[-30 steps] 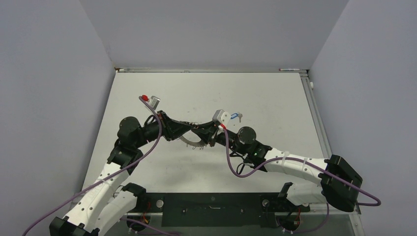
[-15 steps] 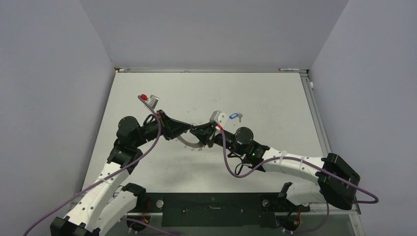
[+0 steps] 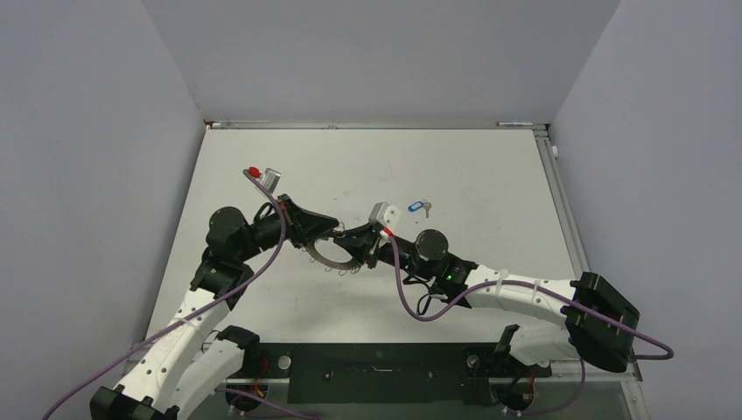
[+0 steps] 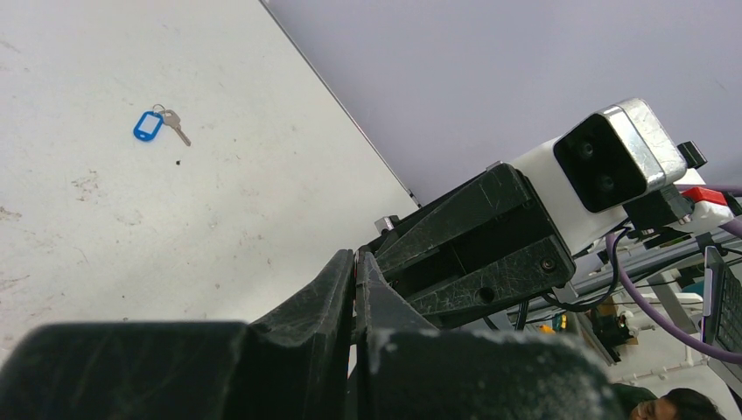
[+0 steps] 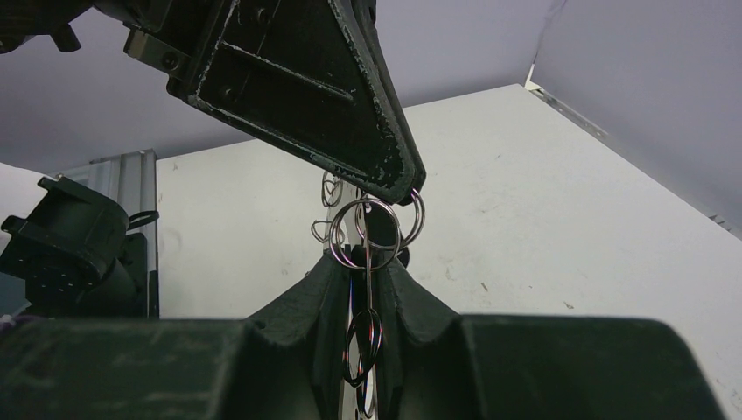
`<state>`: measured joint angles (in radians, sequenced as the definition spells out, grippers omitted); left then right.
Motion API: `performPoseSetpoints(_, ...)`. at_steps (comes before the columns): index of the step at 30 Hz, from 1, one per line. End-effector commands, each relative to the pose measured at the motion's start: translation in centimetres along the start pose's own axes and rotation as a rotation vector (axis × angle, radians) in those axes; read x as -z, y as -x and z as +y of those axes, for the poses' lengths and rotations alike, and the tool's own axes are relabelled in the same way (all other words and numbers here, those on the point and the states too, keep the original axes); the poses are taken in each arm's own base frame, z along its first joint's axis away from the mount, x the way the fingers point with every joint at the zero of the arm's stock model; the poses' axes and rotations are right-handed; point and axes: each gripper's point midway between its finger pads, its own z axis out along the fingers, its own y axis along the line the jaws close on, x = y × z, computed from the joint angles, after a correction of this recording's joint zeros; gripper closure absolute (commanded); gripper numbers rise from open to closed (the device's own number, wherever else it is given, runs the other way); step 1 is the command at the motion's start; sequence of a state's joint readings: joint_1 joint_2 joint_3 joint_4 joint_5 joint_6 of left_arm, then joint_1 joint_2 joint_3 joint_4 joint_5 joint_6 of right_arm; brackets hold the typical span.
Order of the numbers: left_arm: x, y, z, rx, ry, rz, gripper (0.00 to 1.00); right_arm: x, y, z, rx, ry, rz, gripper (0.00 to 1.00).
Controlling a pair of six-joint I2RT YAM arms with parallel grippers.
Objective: Put the keys on the keyring
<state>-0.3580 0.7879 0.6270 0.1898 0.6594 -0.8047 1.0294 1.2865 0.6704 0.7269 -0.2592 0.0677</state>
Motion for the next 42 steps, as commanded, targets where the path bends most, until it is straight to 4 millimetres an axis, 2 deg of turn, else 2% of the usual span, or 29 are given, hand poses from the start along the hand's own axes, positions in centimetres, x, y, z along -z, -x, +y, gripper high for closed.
performPoseSetpoints(1,0.1,1.2,-0.2,-0.045,-0.003,-0.055,1.00,-0.5,5.3,1.3,0.024,0.058,-0.149,0.95)
performPoseSetpoints(3,0.1,1.3,-0.1,-0.051,0.003,-0.060,1.00,-0.5,5.1,1.4,0.027,0.060,-0.139,0.91)
performPoseSetpoints(4,0.2,1.4,-0.2,-0.057,0.003,-0.063,1.00,-0.4,5.1,1.4,0.030,0.061,-0.135,0.84)
performPoseSetpoints(7,0.3,1.4,-0.3,-0.079,0.004,-0.062,1.00,-0.1,4.9,1.4,0.047,0.064,-0.121,0.55)
performPoseSetpoints(10,0.4,1.5,-0.2,-0.104,0.026,-0.052,1.00,0.3,5.1,1.2,0.064,0.055,-0.111,0.44)
performPoseSetpoints(14,0.5,1.8,0.0,-0.138,0.050,-0.046,1.00,1.0,5.8,1.4,0.090,0.065,-0.096,0.43)
performPoseSetpoints(21,0.7,1.7,0.0,-0.156,0.055,-0.040,1.00,2.5,5.9,-0.1,0.149,-0.010,-0.039,0.38)
performPoseSetpoints(25,0.8,1.7,0.0,-0.156,0.058,-0.040,1.00,2.8,5.7,-0.2,0.161,-0.009,0.001,0.36)
performPoseSetpoints(28,0.8,1.8,0.1,-0.151,0.064,-0.051,1.00,2.6,5.2,-0.2,0.144,-0.011,0.003,0.36)
performPoseSetpoints(32,0.9,1.7,0.4,-0.134,0.075,-0.062,1.00,2.3,4.3,-1.6,0.117,-0.101,-0.026,0.33)
performPoseSetpoints(35,0.8,1.6,0.8,-0.125,0.089,-0.062,1.00,1.1,3.0,-1.8,0.100,-0.108,-0.013,0.33)
performPoseSetpoints(42,0.6,1.4,1.4,-0.108,0.104,-0.056,1.00,-1.1,2.3,-1.8,0.084,-0.117,-0.027,0.38)
